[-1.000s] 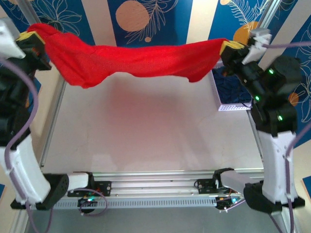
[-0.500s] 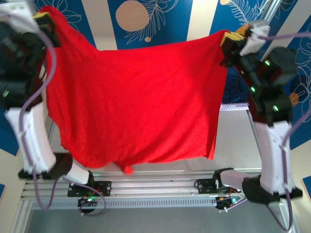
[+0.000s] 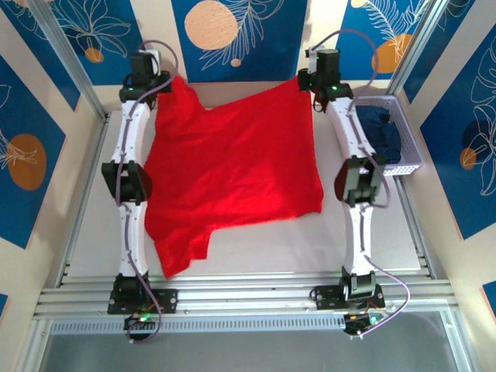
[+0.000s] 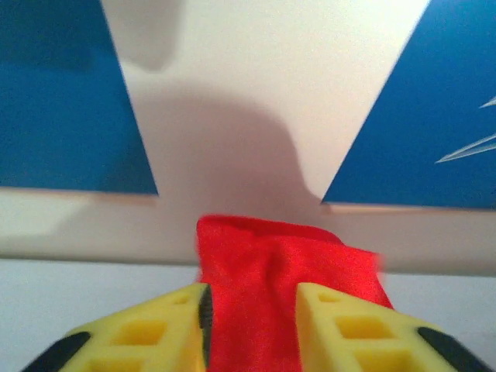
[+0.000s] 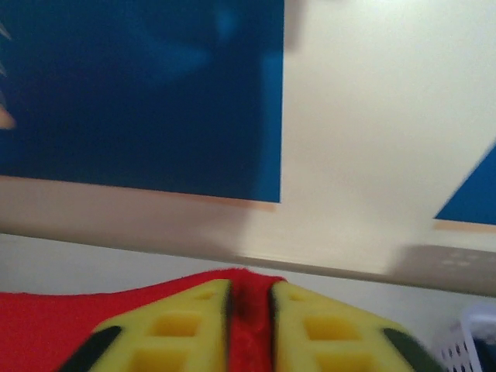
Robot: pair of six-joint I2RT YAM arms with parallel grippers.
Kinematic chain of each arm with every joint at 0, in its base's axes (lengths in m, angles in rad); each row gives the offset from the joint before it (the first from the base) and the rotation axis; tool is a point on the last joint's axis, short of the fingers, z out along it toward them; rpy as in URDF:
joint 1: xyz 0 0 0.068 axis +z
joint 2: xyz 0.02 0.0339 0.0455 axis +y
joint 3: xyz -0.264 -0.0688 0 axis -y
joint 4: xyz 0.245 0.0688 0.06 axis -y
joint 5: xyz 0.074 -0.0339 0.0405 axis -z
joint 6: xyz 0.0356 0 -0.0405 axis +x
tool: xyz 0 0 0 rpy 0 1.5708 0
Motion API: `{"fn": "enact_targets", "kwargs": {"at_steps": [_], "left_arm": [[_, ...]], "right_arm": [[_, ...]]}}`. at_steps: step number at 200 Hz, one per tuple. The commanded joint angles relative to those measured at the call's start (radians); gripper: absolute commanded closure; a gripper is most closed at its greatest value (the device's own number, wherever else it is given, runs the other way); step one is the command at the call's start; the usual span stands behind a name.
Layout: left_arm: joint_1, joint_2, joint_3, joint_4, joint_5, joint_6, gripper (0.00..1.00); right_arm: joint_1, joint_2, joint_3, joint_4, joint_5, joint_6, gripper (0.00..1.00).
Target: Fold the inside-out t-shirt
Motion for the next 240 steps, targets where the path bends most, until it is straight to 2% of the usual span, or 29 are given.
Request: {"fn": "enact_targets", "kwargs": {"at_steps": [1, 12, 24, 32, 44, 58, 74, 91, 105, 126, 159, 190, 213, 240], "left_arm": [[0.006, 0.0, 0.065, 0.105, 0.001, -0.057, 0.43], [0.006, -0.008, 0.065, 0.07, -0.009, -0.066, 0.32], [0.007, -0.034, 0.055, -0.002, -0.013, -0.091, 0.26], [0.007, -0.064, 0.027, -0.047, -0.002, -0.119, 0.22], [0.006, -0.132, -0.071, -0.099, 0.022, -0.176, 0.2], [-0.002, -0.253, -0.295, -0.083, 0.071, -0.232, 0.2], [-0.025, -0.42, -0.616, 0.028, 0.136, -0.277, 0.2], [-0.062, -0.583, -0.918, 0.151, 0.188, -0.332, 0.19], [-0.109, -0.698, -1.135, 0.248, 0.238, -0.371, 0.18], [-0.227, -0.809, -1.375, 0.374, 0.287, -0.396, 0.17], [-0.445, -0.831, -1.554, 0.523, 0.314, -0.37, 0.17], [-0.586, -0.702, -1.539, 0.566, 0.325, -0.333, 0.17], [-0.619, -0.601, -1.504, 0.57, 0.325, -0.357, 0.18], [-0.617, -0.561, -1.515, 0.545, 0.295, -0.351, 0.18]], "right_arm": [[-0.012, 0.142, 0.34, -0.279, 0.023, 0.036, 0.67], [-0.006, 0.154, 0.365, -0.371, 0.02, 0.045, 0.6], [0.005, 0.093, 0.258, -0.442, 0.028, 0.06, 0.57], [0.018, 0.014, 0.101, -0.444, 0.04, 0.062, 0.56], [0.042, -0.158, -0.235, -0.355, 0.072, 0.063, 0.55], [0.055, -0.373, -0.606, -0.24, 0.073, 0.098, 0.53], [0.049, -0.556, -0.888, -0.209, 0.003, 0.171, 0.52], [0.05, -0.692, -1.096, -0.232, -0.05, 0.224, 0.45], [0.056, -0.779, -1.243, -0.256, -0.036, 0.264, 0.44], [0.056, -0.876, -1.436, -0.249, -0.02, 0.336, 0.43], [0.065, -0.907, -1.58, -0.224, -0.03, 0.42, 0.46], [0.057, -0.856, -1.593, -0.197, -0.004, 0.433, 0.57], [0.043, -0.8, -1.56, -0.202, 0.016, 0.425, 0.69], [0.022, -0.774, -1.523, -0.234, 0.052, 0.4, 0.84]]}}
